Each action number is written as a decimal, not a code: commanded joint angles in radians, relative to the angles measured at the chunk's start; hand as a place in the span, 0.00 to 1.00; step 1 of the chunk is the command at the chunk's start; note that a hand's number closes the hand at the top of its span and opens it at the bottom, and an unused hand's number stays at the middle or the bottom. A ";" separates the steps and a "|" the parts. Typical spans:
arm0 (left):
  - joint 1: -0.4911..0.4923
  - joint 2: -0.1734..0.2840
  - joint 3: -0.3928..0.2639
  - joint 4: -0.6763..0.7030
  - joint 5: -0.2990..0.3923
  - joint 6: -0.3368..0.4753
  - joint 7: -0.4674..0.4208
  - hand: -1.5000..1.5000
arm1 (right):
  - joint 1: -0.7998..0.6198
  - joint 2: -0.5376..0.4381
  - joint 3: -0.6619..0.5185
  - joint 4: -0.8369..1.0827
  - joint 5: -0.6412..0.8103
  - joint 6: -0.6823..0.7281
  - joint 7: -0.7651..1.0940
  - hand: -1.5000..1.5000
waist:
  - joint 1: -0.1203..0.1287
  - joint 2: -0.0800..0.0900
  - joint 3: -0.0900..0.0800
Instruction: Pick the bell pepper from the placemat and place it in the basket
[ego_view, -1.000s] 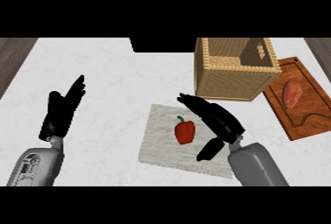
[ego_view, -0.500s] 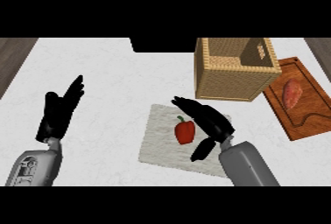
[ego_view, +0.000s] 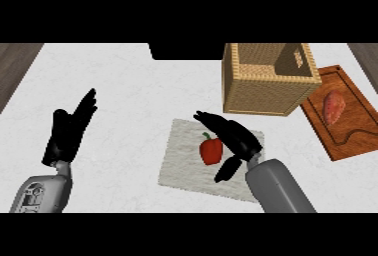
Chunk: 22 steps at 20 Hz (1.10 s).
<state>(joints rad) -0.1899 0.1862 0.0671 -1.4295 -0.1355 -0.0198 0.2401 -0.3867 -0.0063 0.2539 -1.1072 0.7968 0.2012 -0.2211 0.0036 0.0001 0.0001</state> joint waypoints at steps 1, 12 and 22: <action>-0.045 0.022 0.021 0.043 0.001 -0.034 -0.005 0.50 | -0.087 0.006 -0.005 0.088 -0.007 -0.023 -0.004 0.00 | 0.000 0.001 0.000; -0.083 0.002 0.036 0.102 -0.013 -0.006 -0.010 0.50 | -0.034 0.005 0.097 0.118 0.161 -0.258 -0.097 1.00 | -0.001 0.001 0.000; -0.136 -0.033 -0.036 0.074 -0.021 -0.037 0.007 0.50 | -0.469 0.006 0.100 0.328 0.224 -0.139 0.861 1.00 | 0.119 0.024 -0.003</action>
<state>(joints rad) -0.2863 0.1726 0.0502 -1.3721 -0.1460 -0.0620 0.2406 -0.7162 -0.0021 0.3333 -0.8417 1.0115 0.0316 0.3993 0.0922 0.0155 -0.0046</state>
